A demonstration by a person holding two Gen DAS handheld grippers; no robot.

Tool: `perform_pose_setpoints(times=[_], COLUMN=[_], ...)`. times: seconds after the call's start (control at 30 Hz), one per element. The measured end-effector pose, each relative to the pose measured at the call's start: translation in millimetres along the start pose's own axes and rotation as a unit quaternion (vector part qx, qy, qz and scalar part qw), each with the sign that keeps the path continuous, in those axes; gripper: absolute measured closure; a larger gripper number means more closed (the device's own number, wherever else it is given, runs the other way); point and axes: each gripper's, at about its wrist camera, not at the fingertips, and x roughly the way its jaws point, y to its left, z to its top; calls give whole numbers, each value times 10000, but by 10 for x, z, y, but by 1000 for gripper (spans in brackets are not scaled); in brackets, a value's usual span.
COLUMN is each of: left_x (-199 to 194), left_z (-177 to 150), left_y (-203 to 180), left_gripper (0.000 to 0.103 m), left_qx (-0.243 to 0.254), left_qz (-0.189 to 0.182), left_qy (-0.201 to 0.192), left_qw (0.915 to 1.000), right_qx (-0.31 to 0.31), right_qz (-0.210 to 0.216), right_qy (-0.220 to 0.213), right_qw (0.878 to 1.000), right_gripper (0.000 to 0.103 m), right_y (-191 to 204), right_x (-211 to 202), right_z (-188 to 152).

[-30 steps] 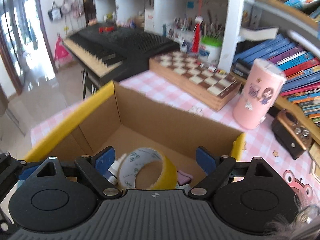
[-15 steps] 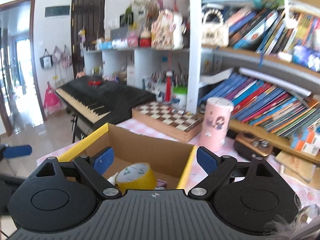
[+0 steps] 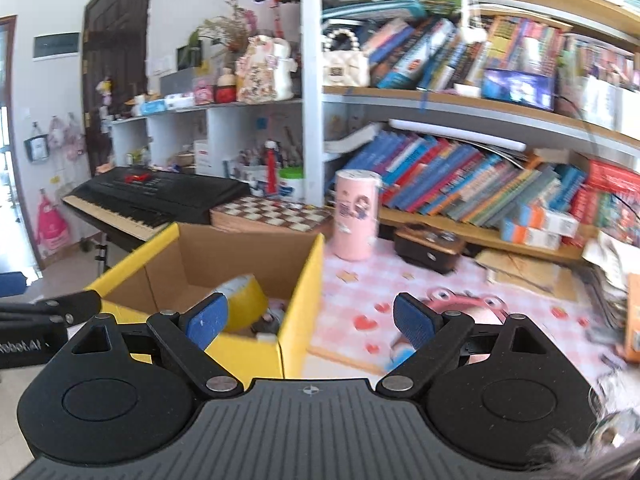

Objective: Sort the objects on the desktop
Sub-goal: 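Withdraw both open tools up out of the yellow box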

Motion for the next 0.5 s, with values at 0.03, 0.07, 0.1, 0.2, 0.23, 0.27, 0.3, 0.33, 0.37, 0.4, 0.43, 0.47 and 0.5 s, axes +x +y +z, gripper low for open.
perform_pose_setpoints(times=[0.03,0.07,0.1,0.2,0.23,0.27,0.3,0.33,0.37,0.4,0.43,0.47,0.5], left_x=[-29,-53,-72,-151,-179,-201,-224,-246,-261,-277,-295,-309,-330], left_z=[-38,-73,-102,-202,-240,-276,-312,-346,-371,-394,-415,-434,-448], left_y=[-4,-6,-4,7,8,15,25,31,45,57,72,85,102], left_gripper=[7,7,7,7,7,7,7,7,7,7,7,7,7], left_qx=[8,23,37,63,72,84,99,109,110,103,94,90,90], left_qz=[-17,-48,-74,-149,-170,-198,-225,-247,-271,-297,-323,-343,-362], left_qy=[33,77,120,227,255,288,329,363,405,450,482,502,514], left_qw=[10000,10000,9999,9996,9995,9994,9992,9990,9988,9985,9983,9981,9980], right_qx=[52,89,119,191,221,248,273,293,316,349,379,404,426], right_qz=[-66,-125,-196,-359,-396,-426,-465,-503,-532,-557,-585,-614,-636], right_qy=[38,80,122,245,281,316,363,410,471,535,582,611,631], right_qw=[10000,9999,9997,9989,9986,9983,9979,9975,9970,9964,9959,9954,9951], right_gripper=[13,13,13,13,13,13,13,13,13,13,13,13,13], right_y=[-7,-7,-5,6,14,21,30,39,52,61,72,83,95], right_x=[-51,-86,-121,-242,-282,-324,-360,-392,-421,-447,-476,-505,-535], right_z=[-51,-90,-130,-254,-294,-339,-379,-419,-456,-490,-520,-544,-567])
